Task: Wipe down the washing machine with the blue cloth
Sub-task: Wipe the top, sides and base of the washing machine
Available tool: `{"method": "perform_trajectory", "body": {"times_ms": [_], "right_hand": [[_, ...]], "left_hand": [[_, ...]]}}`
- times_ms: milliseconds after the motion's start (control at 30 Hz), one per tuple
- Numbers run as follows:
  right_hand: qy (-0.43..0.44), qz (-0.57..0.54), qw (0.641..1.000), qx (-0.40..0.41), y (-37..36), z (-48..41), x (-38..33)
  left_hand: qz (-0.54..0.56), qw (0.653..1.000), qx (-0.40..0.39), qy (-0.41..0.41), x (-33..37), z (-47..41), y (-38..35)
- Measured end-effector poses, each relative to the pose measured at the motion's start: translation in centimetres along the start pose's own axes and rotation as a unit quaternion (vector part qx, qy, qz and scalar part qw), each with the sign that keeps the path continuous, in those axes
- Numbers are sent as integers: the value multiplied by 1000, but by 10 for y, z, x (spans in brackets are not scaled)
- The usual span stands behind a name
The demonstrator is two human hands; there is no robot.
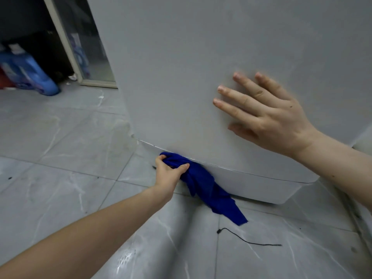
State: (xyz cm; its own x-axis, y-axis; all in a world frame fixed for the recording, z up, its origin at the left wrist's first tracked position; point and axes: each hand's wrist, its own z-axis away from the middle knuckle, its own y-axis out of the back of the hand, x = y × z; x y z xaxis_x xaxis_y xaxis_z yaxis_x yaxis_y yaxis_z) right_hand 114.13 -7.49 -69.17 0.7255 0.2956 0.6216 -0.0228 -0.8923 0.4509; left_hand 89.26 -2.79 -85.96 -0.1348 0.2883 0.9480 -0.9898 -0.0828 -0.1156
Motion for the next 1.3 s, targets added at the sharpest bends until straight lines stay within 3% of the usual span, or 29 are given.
{"method": "perform_trajectory", "body": {"times_ms": [200,467,733,867,1033,1200,1300], "right_hand": [[19,58,998,21,-5,2,-1],[14,89,996,9,-5,0,-4],[16,89,996,-3,-5,0,-4],[9,85,996,2,-6,0,-4],[9,86,996,-2,-5,1,-4],[13,88,996,3,-6,1,-4],[13,88,996,5,-7,0,-3]], "left_hand": [[14,998,47,-33,2,-34,39],[7,999,-32,-7,-33,-18,-2],[25,999,8,-37,-18,-45,35],[35,999,12,-21,-25,-34,21],[39,998,-37,34,-34,-17,-9],[40,998,29,-26,-20,-49,37],[11,999,45,-21,-22,-56,47]]}}
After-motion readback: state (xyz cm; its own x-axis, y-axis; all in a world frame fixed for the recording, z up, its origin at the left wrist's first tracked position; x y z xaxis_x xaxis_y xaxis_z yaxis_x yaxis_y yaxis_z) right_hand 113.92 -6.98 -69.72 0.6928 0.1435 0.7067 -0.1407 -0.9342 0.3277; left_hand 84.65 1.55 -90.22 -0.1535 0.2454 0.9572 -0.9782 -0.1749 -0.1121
